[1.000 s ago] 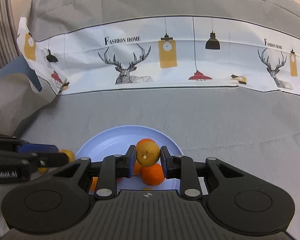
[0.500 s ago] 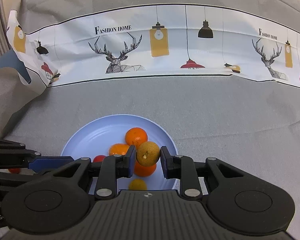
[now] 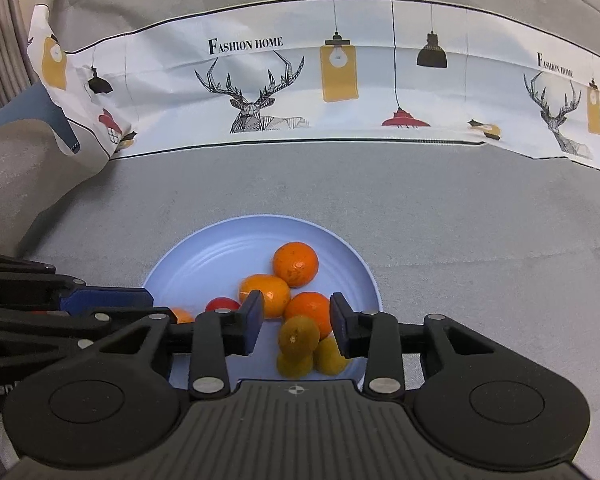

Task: Organize fruits
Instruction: 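Open the right tool to drop the yellow fruit on the plate while the left tool releases its fruit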

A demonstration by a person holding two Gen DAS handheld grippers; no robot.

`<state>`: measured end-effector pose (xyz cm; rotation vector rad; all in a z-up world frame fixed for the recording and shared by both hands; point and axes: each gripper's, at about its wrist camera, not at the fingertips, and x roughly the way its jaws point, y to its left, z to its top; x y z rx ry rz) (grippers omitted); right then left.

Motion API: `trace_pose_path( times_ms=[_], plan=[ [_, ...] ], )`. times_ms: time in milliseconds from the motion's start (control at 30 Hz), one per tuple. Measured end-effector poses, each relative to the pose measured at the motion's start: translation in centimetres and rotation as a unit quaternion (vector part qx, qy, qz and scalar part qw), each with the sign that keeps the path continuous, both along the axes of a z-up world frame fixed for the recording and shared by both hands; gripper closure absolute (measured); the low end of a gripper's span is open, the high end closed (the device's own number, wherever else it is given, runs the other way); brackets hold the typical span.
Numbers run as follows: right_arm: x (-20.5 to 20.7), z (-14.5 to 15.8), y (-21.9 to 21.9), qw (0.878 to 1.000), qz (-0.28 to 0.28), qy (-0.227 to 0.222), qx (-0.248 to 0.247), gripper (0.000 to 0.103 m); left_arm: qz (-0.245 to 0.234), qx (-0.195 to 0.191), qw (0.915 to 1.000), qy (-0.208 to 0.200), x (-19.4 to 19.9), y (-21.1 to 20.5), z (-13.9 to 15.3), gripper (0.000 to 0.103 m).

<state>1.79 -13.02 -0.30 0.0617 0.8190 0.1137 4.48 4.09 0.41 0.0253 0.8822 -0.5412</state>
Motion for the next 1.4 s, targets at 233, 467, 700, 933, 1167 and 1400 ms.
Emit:
trace_pose_path(
  times_ms=[233, 467, 700, 933, 1167, 1400],
  plan=[
    [-0.1, 0.0, 0.0, 1.0, -0.003, -0.001, 0.0, 0.064, 0.005, 0.0, 1.0, -0.001, 0.0, 0.2, 0.1, 0.083],
    [-0.1, -0.1, 0.2, 1.0, 0.0, -0.001, -0.001, 0.064, 0.007, -0.001, 1.0, -0.001, 0.0, 0.2, 0.2, 0.083],
    [-0.1, 0.0, 0.3, 1.0, 0.001, -0.003, -0.002, 0.064, 0.006, -0.001, 1.0, -0.001, 0.0, 0.2, 0.2, 0.083],
    [-0.1, 0.0, 0.4, 1.0, 0.002, -0.004, -0.003, 0.064, 0.006, -0.001, 1.0, -0.002, 0.0, 0.3, 0.2, 0.083],
    [-0.1, 0.0, 0.5, 1.0, 0.002, -0.005, -0.004, 0.064, 0.007, -0.003, 1.0, -0.004, 0.1, 0.3, 0.3, 0.083],
    [-0.2, 0.5, 0.7, 1.0, 0.002, -0.013, -0.004, 0.064, 0.016, -0.002, 0.9998, -0.008, 0.1, 1.2, 0.8, 0.083]
  ],
)
